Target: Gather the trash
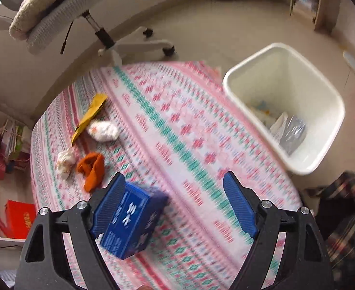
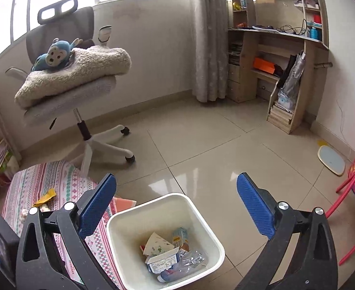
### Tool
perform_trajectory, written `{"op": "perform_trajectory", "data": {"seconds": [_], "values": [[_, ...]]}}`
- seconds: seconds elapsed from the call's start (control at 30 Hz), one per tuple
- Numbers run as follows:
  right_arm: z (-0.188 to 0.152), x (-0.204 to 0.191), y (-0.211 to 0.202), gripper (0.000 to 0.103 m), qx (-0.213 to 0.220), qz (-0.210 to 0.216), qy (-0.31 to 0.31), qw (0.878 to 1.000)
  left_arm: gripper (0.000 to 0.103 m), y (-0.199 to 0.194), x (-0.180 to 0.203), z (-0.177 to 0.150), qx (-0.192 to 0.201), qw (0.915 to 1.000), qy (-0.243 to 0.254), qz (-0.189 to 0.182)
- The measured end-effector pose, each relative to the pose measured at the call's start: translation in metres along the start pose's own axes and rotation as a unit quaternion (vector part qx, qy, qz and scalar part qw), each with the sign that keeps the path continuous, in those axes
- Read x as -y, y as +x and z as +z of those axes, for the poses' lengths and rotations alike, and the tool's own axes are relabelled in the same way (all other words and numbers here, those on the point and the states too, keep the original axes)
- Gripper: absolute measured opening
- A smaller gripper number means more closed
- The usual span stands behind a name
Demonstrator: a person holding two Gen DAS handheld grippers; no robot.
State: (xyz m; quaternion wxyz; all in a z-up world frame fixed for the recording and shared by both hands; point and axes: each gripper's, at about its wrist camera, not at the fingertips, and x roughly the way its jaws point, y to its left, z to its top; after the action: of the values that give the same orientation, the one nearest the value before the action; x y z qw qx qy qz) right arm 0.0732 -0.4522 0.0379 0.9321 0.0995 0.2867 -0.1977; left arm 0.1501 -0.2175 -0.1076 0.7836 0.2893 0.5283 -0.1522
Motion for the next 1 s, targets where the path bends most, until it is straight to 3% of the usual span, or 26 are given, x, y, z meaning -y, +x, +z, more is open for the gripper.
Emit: {"op": "perform_trajectory", "data": {"seconds": [0.1,0.2,0.4,0.5,0.57,0.63,0.73,0.83,1.0], "values": [[-0.002,-0.014,0.003,0.096,-0.009,0.008,-0.014,1.000,0.081,0.026,-0.021,-0.022,-0.043,0.9990,-0.002,0.016],[-0.004,-0.031,0.005,0.096,-0.017,0.011,-0.028,0.999,0.081,0.038,-0.033,-0.034,-0.050,0.9985,-0.008,0.023],[-0.013,-0.072,0.017,0.096,-0.046,0.036,-0.063,0.996,0.081,0.049,-0.043,-0.048,-0.049,0.9986,-0.020,-0.007],[-0.020,-0.096,0.025,0.096,-0.063,0.040,-0.093,0.993,0.070,0.052,-0.047,-0.056,-0.037,0.9991,-0.021,-0.005],[-0.024,-0.113,0.029,0.096,-0.070,0.040,-0.112,0.990,0.052,0.055,-0.054,-0.061,-0.042,0.9982,-0.033,-0.026],[-0.028,-0.130,0.032,0.096,-0.076,0.046,-0.128,0.988,0.041,0.055,-0.063,-0.067,-0.044,0.9963,-0.057,-0.048],[-0.034,-0.155,0.036,0.096,-0.083,0.055,-0.145,0.984,0.041,0.051,-0.089,-0.077,-0.038,0.9889,-0.116,-0.085],[-0.041,-0.182,0.038,0.096,-0.089,0.067,-0.160,0.981,0.040,0.038,-0.124,-0.089,-0.015,0.9756,-0.182,-0.122],[-0.063,-0.234,0.046,0.096,-0.111,0.103,-0.196,0.969,0.040,0.013,-0.187,-0.120,0.029,0.9558,-0.271,-0.111]]}}
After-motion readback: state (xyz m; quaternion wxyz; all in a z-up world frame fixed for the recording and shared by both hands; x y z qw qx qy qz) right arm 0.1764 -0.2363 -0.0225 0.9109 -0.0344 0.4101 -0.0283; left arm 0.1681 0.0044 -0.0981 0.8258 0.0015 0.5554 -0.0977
